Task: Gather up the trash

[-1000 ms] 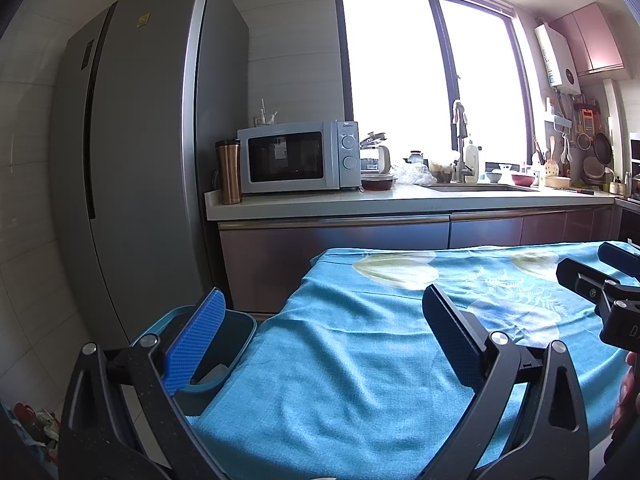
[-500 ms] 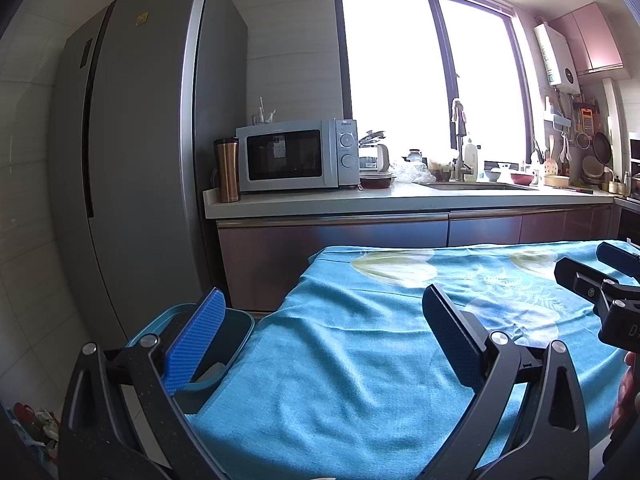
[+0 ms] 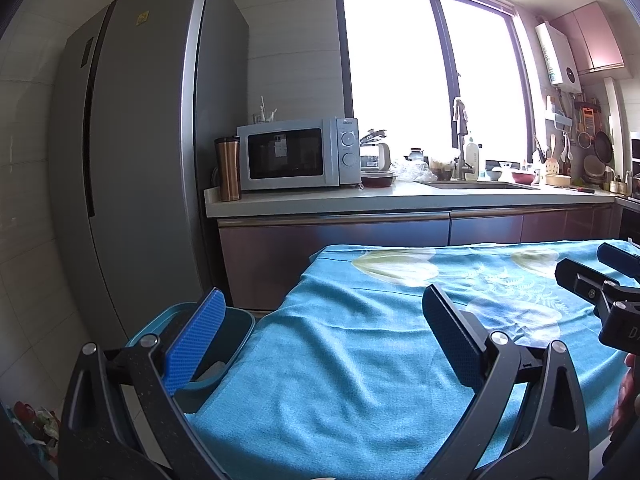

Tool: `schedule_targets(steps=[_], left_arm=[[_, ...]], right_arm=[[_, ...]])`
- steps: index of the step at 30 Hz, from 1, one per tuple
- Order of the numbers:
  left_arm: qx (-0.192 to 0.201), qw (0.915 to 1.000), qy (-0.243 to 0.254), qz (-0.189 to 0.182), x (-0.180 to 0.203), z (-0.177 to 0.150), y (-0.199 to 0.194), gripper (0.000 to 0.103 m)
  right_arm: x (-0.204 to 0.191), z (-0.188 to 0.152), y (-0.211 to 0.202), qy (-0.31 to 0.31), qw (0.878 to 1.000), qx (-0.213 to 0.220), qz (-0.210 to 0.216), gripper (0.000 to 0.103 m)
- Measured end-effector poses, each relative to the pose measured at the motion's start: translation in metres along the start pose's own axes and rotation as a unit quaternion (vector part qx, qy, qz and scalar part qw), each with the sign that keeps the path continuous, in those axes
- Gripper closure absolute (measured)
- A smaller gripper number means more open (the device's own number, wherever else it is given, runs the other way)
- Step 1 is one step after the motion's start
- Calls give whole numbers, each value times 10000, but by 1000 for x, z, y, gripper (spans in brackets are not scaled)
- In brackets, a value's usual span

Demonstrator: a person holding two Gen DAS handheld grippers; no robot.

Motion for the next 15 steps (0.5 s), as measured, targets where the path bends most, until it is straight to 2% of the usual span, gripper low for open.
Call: schedule_targets(steps=[13, 15], left_arm=[[45, 10000, 29, -61, 3, 0, -1, 6], [-54, 9999, 34, -131, 6, -1, 2, 6]], right_arm=[[6, -1, -1, 47, 10000, -8, 19, 7], [8, -2, 0, 53, 10000, -15, 19, 7]])
Point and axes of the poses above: each gripper's, at about its wrist camera, not at the fingertips, and y roughly the way its jaws point, x to its right, z to its top, the point moved 6 cm from there along y, roughly the way its jaws point, and after that the axes turned 13 degrees about z, right-handed, at the moved point
